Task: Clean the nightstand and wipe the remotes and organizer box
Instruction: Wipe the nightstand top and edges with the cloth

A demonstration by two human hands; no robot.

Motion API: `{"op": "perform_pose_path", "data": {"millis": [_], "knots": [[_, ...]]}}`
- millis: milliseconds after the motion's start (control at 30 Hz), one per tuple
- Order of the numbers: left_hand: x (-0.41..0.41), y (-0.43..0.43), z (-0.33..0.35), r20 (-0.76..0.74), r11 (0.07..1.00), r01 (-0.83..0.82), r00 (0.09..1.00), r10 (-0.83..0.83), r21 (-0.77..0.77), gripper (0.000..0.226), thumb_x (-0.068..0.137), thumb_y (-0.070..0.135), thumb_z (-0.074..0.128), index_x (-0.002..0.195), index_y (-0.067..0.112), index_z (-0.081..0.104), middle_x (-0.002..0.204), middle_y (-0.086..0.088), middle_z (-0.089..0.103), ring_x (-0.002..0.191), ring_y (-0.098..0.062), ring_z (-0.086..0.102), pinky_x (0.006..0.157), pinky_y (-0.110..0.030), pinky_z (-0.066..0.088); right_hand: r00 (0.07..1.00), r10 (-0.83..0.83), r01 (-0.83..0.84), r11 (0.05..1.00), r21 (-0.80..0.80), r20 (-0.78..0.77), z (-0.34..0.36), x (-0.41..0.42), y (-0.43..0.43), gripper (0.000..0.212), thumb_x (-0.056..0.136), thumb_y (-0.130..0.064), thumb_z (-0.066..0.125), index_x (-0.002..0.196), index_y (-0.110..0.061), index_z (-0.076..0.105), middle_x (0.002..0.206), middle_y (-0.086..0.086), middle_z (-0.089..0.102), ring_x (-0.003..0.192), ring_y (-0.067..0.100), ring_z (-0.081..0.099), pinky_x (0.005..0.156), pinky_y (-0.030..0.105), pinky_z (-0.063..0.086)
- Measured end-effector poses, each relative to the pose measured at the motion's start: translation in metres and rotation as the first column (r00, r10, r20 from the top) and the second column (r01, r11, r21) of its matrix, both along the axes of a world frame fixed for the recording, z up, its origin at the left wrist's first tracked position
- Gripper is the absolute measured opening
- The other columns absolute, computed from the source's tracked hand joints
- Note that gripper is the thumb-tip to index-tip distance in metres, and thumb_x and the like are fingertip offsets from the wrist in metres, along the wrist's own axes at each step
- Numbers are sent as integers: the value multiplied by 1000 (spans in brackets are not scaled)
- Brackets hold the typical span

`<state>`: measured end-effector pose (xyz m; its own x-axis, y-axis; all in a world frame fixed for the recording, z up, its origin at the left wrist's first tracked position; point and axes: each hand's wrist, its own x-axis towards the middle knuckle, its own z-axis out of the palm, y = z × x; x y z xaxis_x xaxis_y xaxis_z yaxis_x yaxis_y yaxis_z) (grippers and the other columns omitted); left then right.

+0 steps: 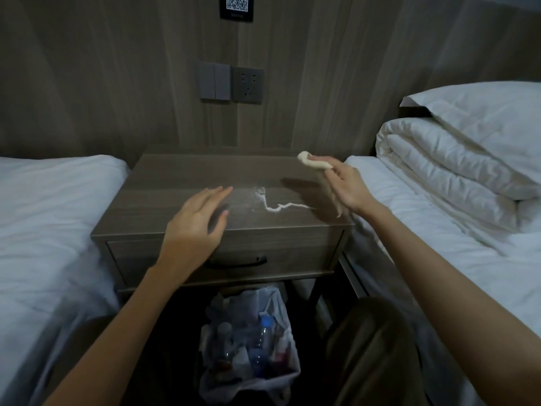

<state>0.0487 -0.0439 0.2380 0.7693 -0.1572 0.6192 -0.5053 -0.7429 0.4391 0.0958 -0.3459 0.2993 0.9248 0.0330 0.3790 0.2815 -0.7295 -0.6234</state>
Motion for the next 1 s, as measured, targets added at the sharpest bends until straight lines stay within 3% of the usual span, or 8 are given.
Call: {"op": "perform_pose_path", "data": {"millis": [100, 167, 367, 433, 533, 600, 733, 1000], "knots": [[-21, 2, -16, 226, 997, -68, 972, 61, 20, 33, 91, 18, 60, 124, 19, 64, 112, 2, 65, 104, -15, 57, 89, -23, 45, 989, -69, 85, 989, -119, 132, -4, -8, -6, 41, 98, -4, 41, 133, -17, 57, 125, 10, 64, 105, 26, 61, 91, 30, 41], [-35, 5, -27, 142, 997, -81, 987, 77, 18, 30, 91, 26, 55, 119, 22, 64, 105, 5, 63, 99, -14, 56, 80, -27, 47, 986, -98, 124, 972, -198, 137, -16, -7, -13, 44, 96, -1, 40, 136, -14, 54, 139, 10, 54, 125, 32, 50, 106, 35, 32], [-52, 16, -92, -178, 998, -62, 982, 65, 22, 17, 89, 32, 61, 105, 28, 61, 91, 10, 61, 75, -13, 61, 64, -29, 51, 939, -212, 166, 969, -184, -271, -56, 10, -20, 48, 101, -15, 35, 149, -17, 34, 153, 12, 37, 140, 29, 32, 115, 31, 20], [-50, 22, -122, -405, 999, -47, 913, 54, 27, 21, 90, 29, 62, 110, 31, 59, 96, 7, 63, 77, -15, 63, 67, -31, 52, 923, -245, 199, 964, -176, -297, -60, 15, -16, 48, 102, -19, 34, 150, -15, 31, 154, 13, 33, 142, 29, 27, 118, 37, 17], [-43, 30, -163, -727, 984, 22, 676, 116, 177, 46, 94, 39, 55, 138, 32, 43, 125, -4, 58, 105, -24, 62, 85, -35, 51, 911, -267, 181, 944, -277, -314, -62, 18, -15, 51, 104, -26, 33, 151, -8, 24, 157, 15, 23, 145, 31, 19, 118, 42, 14], [-38, 27, -180, -819, 965, 56, 543, 186, 257, 61, 96, 47, 48, 150, 30, 25, 141, -12, 47, 123, -31, 52, 95, -36, 47, 913, -272, 173, 933, -315, -303, -64, 20, -16, 52, 105, -28, 31, 151, -7, 22, 159, 13, 20, 146, 31, 17, 118, 42, 13], [-36, 13, -203, -929, 987, -26, 335, 158, 158, 76, 98, 49, 43, 155, 19, 3, 149, -13, 41, 132, -34, 45, 96, -33, 42, 924, -268, 147, 908, -392, -274, -68, 22, -16, 50, 105, -29, 27, 152, -11, 23, 160, 10, 20, 147, 27, 13, 119, 43, 7], [-40, 17, -235, -916, 986, -49, 367, 165, 158, 89, 95, 27, 56, 153, 22, -11, 130, -15, 58, 90, -30, 64, 55, -28, 51, 931, -244, 110, 896, -429, -271, -65, 20, -15, 50, 103, -28, 30, 152, -31, 22, 158, 13, 22, 146, 32, 16, 119, 41, 9]]}}
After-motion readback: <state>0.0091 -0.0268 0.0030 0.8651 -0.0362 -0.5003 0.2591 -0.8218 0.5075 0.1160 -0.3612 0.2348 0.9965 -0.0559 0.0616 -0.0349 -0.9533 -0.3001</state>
